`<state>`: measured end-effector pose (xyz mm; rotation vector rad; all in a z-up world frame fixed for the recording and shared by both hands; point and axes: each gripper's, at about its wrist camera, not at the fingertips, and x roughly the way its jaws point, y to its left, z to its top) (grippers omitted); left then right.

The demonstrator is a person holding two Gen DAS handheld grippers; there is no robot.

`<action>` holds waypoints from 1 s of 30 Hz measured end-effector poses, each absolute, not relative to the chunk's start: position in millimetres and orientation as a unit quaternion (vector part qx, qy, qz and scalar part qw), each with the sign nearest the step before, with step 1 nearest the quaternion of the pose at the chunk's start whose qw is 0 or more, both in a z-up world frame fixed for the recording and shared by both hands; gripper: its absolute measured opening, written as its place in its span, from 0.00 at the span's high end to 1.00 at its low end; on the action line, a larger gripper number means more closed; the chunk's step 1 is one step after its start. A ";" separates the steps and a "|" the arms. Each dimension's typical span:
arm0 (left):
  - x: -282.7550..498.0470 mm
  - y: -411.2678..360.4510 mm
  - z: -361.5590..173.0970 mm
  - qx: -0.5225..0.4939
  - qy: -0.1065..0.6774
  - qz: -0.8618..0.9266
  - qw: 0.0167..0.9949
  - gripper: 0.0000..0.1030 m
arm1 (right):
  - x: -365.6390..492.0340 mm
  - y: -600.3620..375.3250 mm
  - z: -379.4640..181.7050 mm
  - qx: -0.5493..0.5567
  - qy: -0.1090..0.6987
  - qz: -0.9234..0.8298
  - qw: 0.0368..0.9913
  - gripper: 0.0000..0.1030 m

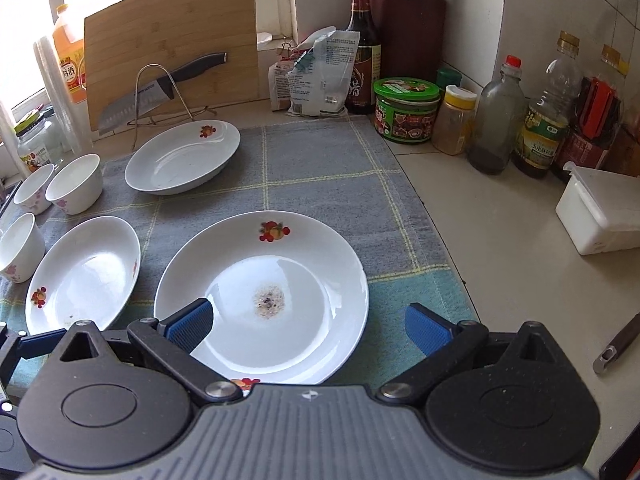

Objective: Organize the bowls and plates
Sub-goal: 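Move the right gripper to the stained white plate's rim and close on it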

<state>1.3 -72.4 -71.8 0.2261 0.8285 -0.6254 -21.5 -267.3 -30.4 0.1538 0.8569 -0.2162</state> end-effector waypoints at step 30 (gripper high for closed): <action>25.4 -126.0 -112.6 0.170 0.389 -0.355 0.833 0.00 | 33.4 -317.7 -52.2 0.070 0.428 -0.062 0.899 0.00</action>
